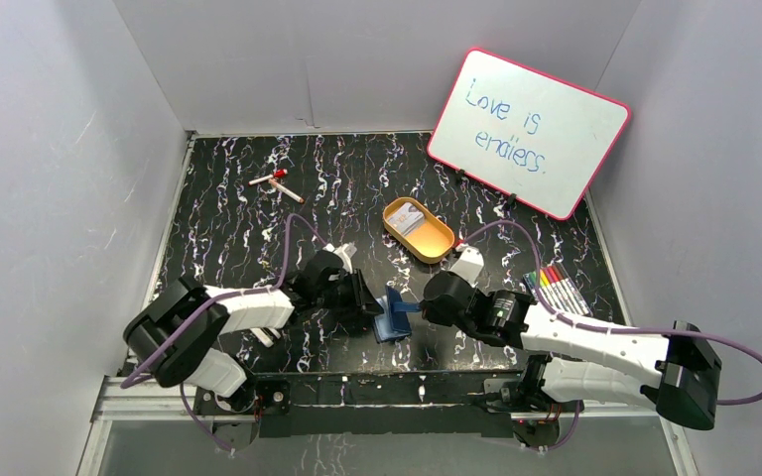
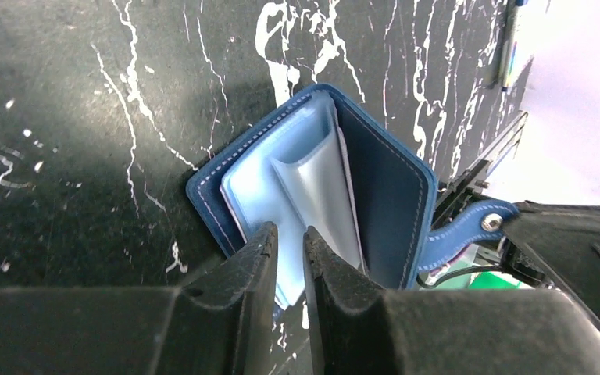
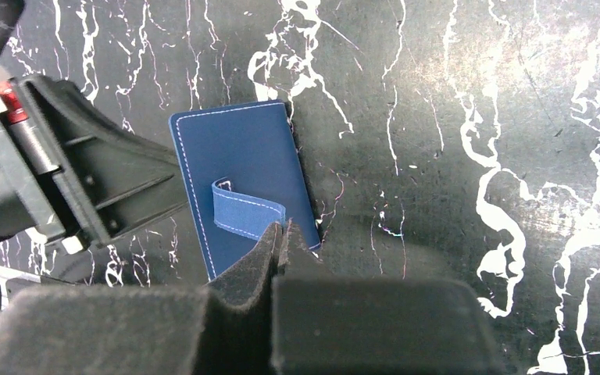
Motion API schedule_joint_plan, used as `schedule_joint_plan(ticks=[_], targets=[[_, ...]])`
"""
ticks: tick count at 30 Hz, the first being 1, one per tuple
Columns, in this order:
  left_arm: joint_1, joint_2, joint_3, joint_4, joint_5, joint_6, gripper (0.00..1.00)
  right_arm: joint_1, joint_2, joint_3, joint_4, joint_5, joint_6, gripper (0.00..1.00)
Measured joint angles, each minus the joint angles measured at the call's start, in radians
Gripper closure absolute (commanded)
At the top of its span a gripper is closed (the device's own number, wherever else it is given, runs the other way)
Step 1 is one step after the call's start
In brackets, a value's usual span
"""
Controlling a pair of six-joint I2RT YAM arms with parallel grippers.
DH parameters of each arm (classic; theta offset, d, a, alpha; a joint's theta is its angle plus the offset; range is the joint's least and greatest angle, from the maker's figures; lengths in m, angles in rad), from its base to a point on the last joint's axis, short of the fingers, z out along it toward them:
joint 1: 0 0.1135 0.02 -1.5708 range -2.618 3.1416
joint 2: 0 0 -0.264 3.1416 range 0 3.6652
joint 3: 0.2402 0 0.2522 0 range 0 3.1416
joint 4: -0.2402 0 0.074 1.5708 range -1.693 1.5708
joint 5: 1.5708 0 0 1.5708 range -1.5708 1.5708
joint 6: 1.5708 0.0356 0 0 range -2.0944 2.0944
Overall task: Put the credit cards into the card holder
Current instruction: Open the card holder at the center of the board.
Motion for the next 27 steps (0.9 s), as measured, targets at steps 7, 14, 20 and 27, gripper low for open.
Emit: schedule_joint_plan(ticks=[7, 14, 20, 27], targets=[[-0.012, 0.106, 0.023, 0.076, 0.004, 0.003, 0.91, 0.000, 0.000, 0.007, 0.005, -0.069, -0.128, 0.46], [-0.015, 0.127, 0.023, 0.116, 0.003, 0.000, 0.93, 0.010, 0.028, 0.052, 0.023, -0.167, -0.301, 0.27], [-0.015, 0.128, 0.023, 0.116, 0.002, -0.002, 0.94, 0.093, 0.140, 0.148, 0.023, -0.166, -0.407, 0.23], [-0.015, 0.129, 0.022, 0.116, -0.001, -0.016, 0.97, 0.174, 0.242, 0.185, 0.023, -0.122, -0.407, 0.13]])
